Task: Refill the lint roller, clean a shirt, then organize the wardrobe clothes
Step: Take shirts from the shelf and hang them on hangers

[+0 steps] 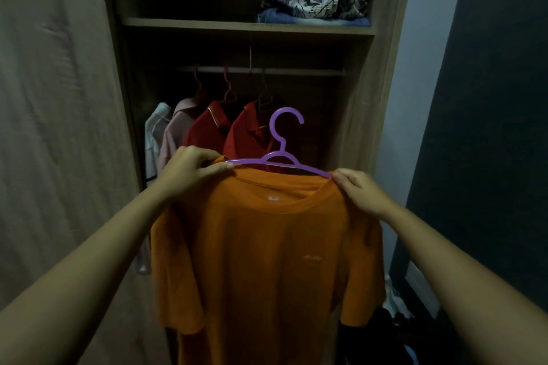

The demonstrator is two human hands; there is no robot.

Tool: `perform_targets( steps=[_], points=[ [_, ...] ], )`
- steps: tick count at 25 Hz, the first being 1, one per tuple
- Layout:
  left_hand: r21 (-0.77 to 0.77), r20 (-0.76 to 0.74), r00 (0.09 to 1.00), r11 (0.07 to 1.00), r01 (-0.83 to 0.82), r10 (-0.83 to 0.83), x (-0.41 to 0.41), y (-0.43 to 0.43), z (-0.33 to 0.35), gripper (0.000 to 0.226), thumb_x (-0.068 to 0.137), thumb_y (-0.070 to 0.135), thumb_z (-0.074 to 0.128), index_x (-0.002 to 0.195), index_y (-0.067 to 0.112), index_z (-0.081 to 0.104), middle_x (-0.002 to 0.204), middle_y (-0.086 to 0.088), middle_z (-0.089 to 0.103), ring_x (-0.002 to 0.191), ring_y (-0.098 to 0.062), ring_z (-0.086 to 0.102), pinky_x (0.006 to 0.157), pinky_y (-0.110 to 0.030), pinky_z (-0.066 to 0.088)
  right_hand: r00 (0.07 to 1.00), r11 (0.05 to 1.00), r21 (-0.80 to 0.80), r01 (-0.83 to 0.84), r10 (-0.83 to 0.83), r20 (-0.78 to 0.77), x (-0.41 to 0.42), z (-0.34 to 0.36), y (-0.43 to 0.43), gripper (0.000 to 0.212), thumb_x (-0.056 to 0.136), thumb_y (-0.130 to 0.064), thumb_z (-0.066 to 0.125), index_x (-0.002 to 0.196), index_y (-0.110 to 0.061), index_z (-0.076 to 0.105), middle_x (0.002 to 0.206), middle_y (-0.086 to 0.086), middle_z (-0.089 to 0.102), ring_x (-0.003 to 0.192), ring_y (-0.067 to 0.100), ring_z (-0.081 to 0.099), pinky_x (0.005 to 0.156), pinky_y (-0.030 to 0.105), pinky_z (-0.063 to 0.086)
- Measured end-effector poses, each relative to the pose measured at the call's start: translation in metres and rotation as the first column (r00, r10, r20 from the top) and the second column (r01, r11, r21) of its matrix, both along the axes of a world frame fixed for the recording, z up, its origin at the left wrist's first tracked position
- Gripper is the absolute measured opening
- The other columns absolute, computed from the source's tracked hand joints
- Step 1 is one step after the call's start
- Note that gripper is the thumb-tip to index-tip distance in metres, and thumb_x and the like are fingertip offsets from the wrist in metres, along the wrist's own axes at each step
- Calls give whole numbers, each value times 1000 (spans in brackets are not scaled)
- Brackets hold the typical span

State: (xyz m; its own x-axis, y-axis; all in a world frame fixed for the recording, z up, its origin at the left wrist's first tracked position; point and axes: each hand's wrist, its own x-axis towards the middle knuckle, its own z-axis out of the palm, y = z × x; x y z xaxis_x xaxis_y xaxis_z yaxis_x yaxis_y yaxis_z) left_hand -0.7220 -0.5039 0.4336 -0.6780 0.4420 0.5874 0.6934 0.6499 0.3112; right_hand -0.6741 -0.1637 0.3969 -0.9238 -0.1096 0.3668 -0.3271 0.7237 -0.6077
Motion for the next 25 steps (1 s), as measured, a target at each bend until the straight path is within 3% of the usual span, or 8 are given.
perform_targets(
  steps=[3,5,7,10,13,17,21,25],
  points=[
    [88,-47,990,988,-126,130,-6,3,-6,39,85,52,54,80,17,70,64,-2,64,58,-17,59,57,-43,50,953,950,145,275,-249,-174,-12,0,0,28,97,-29,42,122,-23,53,122,3,55,115,21,51,100,45,38],
    [138,-75,966,962,-235,247,-10,13,-9,38,85,58,52,67,26,62,55,5,57,52,-14,53,52,-37,47,938,964,24,265,-253,-236,-19,3,-25,37,95,-23,48,131,-16,44,127,7,52,114,20,50,98,38,40],
    [176,-95,939,934,-312,331,-14,28,-8,42,82,65,50,61,30,55,53,8,54,53,-14,53,51,-31,44,990,965,-244,100,-121,-72,-27,14,-58,41,95,-23,47,134,-11,38,118,8,57,106,19,56,93,32,43],
    [208,-106,898,893,-399,426,-17,59,-5,44,82,67,50,75,27,67,66,1,66,70,-24,63,60,-33,50,976,697,-717,-11,164,145,-50,31,-88,49,99,-29,39,140,-5,30,130,12,53,120,23,53,102,31,40],
    [152,-96,914,914,-377,393,-30,83,1,45,83,66,48,90,27,69,80,-2,70,85,-27,66,69,-35,48,978,493,-870,2,183,106,-82,50,-90,38,98,-21,41,126,3,46,119,13,58,123,22,50,95,25,41],
    [113,-54,911,909,-402,409,-74,85,26,62,80,77,37,106,29,65,92,-5,70,95,-31,64,78,-39,53,991,552,-834,16,103,87,-129,62,-86,17,91,-12,55,103,-1,55,98,7,61,110,20,57,73,20,46],
    [194,-106,882,880,-434,458,-154,84,51,51,89,50,53,125,14,55,121,-12,62,113,-33,56,86,-41,46,998,677,-734,52,-20,53,-187,70,-79,38,91,-27,57,109,6,48,93,6,62,89,18,61,77,27,49],
    [157,193,905,899,-409,378,-234,83,51,71,88,37,63,143,5,32,138,-21,48,127,-35,46,102,-40,39,989,710,-695,111,-148,6,-245,90,-74,16,97,-28,45,102,-13,44,76,-6,45,67,5,47,59,16,38]
  ],
)
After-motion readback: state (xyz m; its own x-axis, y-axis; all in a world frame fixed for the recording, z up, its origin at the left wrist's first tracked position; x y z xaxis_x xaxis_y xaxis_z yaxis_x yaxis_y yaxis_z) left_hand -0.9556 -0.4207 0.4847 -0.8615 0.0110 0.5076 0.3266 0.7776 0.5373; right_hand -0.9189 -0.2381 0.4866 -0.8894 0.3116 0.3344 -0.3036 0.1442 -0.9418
